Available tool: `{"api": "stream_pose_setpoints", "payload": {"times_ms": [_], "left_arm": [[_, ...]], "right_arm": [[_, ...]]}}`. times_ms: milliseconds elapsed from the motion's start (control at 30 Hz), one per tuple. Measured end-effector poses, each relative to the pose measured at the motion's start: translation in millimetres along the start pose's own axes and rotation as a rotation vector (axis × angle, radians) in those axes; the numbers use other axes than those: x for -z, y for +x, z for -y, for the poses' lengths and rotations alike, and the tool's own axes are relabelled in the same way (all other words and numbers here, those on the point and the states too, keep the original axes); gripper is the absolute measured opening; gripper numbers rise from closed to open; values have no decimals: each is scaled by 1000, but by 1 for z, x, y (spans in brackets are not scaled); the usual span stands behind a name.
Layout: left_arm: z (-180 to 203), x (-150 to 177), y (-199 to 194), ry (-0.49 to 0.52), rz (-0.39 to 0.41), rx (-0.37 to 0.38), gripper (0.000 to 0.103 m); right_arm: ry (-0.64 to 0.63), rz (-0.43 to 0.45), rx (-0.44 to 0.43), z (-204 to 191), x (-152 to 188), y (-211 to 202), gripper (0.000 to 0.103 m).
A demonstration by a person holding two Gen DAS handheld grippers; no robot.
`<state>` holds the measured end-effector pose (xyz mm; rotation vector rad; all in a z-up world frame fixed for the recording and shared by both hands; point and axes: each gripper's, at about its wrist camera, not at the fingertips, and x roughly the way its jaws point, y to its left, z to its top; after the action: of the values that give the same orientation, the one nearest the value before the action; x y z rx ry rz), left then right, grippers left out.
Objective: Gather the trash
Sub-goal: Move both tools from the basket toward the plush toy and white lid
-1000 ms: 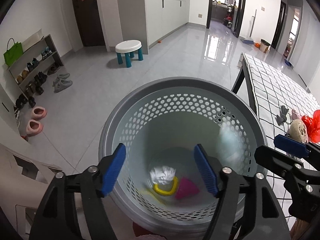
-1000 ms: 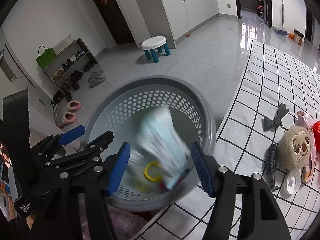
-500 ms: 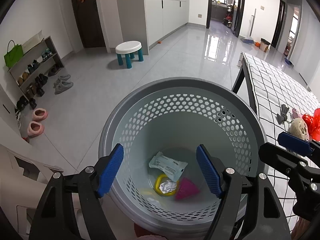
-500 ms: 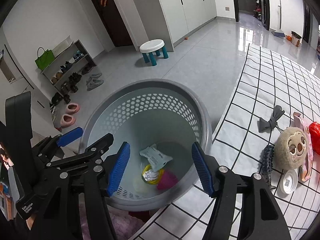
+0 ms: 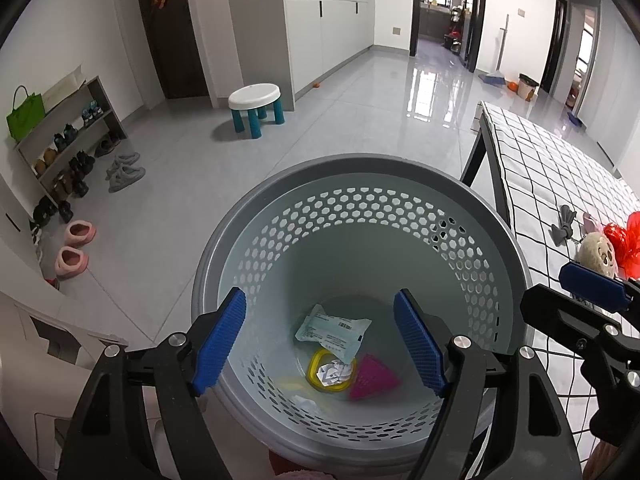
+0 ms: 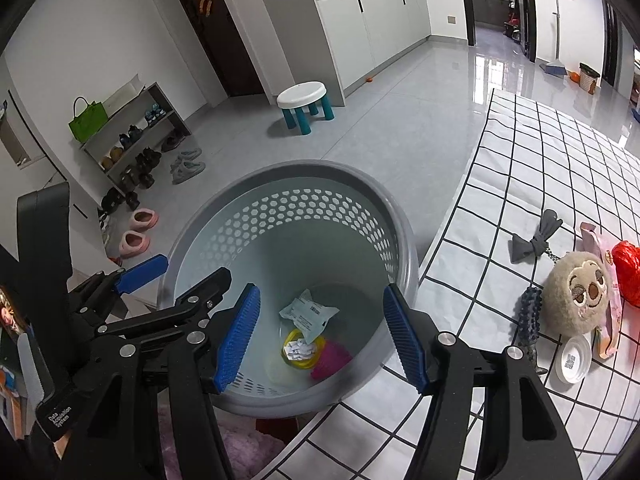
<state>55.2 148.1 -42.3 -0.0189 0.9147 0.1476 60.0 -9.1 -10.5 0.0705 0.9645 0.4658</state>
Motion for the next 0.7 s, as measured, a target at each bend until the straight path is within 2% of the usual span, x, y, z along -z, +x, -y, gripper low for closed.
{"api": "stream_pose_setpoints", "payload": {"times_ms": [333,567,700], "left_arm": [[3,-2,-1,-1,3,5,76],[18,-1,-8,49,21,10,78],[32,-1,-18,83,34,55,78]], "right_arm": [[24,9,16,10,5,-10,61],[43,30,60,27,11,-31,61],[72,46,110,44,19,-47,61]]}}
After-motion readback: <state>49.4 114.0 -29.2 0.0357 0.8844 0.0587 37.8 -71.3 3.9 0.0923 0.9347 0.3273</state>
